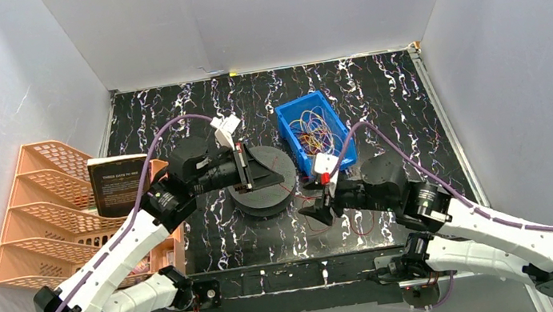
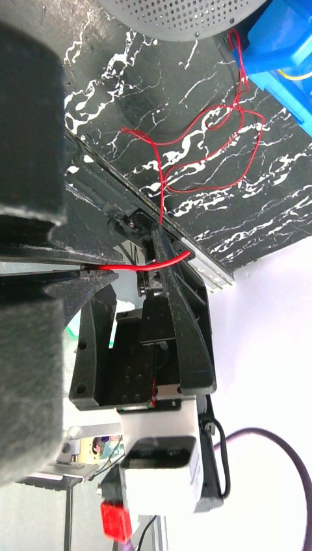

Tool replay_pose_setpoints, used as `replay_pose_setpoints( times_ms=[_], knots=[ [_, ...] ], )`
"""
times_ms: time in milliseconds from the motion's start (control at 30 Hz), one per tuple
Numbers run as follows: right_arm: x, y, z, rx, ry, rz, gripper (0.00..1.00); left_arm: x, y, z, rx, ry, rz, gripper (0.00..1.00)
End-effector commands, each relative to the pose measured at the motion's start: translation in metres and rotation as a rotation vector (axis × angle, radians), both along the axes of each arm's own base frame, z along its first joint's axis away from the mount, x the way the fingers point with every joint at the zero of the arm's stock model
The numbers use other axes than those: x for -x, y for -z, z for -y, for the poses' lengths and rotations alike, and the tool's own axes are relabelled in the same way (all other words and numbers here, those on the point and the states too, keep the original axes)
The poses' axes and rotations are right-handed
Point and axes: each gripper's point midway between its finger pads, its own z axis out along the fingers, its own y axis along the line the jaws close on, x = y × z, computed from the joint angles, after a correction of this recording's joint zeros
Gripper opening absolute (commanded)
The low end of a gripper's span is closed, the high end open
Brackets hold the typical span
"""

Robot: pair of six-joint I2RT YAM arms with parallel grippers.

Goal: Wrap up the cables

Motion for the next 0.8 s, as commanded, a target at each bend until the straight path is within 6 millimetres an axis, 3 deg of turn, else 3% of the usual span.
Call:
replay_pose_setpoints(
  times_ms=[0, 167, 300, 533, 633, 767],
  knots=[
    [0.000, -0.033, -0.004, -0.135, -0.042, 0.156, 0.69, 0.008, -0.030, -0.001, 0.083, 0.017, 0.035, 0.00],
    [-0.004, -0.036, -0.005, -0.150, -0.045, 0.221, 0.69, 0.012, -0.034, -0.002, 0.097, 0.026, 0.032, 0.00],
    [-0.004, -0.030, -0.006, -0.130, -0.051, 0.224, 0.60, 0.014, -0.036, -0.005, 0.104, 0.026, 0.039, 0.00],
    [-0.004, -0.033, 0.001, -0.137, -0.028, 0.206, 0.01, 0.016, -0.033, -0.009, 0.094, 0.012, 0.038, 0.00],
    [-0.001, -0.045, 0.007, -0.167, -0.010, 0.199, 0.00, 0.013, -0.029, -0.013, 0.070, -0.021, 0.047, 0.00],
    [0.010, -0.076, 0.016, -0.262, -0.023, 0.201, 0.00, 0.008, -0.007, -0.020, 0.011, -0.070, 0.023, 0.00]
  ],
)
